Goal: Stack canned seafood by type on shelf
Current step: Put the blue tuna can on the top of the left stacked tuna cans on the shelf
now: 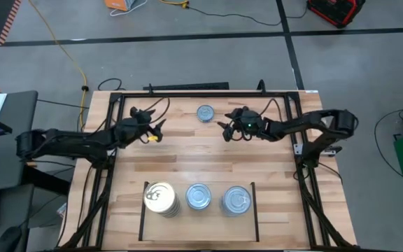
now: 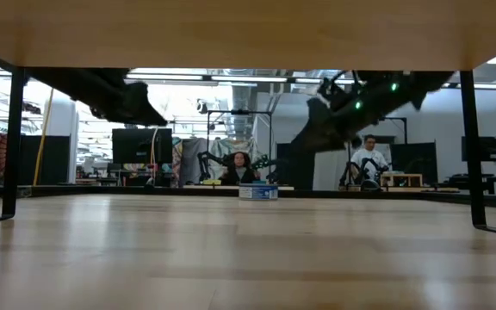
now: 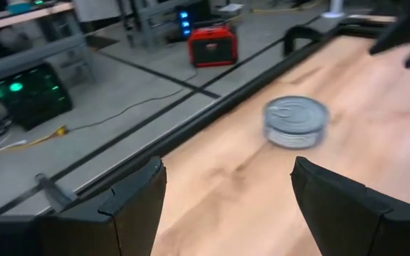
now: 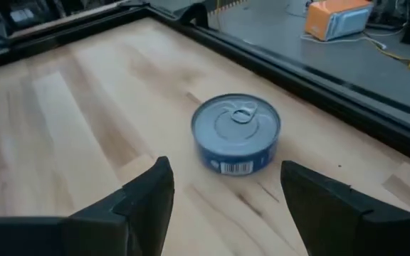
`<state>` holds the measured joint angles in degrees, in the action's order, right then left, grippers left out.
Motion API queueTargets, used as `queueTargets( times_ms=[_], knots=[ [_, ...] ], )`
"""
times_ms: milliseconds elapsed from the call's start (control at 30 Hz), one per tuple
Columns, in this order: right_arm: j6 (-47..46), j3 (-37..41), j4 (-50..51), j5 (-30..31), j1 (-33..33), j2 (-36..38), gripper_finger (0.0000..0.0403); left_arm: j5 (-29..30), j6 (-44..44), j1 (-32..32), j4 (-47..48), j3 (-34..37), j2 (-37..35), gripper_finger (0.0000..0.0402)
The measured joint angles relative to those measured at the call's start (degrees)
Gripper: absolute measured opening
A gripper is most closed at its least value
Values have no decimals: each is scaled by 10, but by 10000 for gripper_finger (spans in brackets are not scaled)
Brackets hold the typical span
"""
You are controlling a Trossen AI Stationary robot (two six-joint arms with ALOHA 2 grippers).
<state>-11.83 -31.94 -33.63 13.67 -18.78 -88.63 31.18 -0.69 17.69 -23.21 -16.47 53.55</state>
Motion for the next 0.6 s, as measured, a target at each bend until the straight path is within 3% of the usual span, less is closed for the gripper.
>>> queueTargets(
  times_ms=[233, 600],
  knots=[
    [1, -15, -25, -17, -4, -74, 282, -24, -4, 24, -59, 0, 79, 288],
    [44, -127, -23, -6, -42, -181, 282, -70, -63, 21, -82, -10, 134, 288]
  ],
)
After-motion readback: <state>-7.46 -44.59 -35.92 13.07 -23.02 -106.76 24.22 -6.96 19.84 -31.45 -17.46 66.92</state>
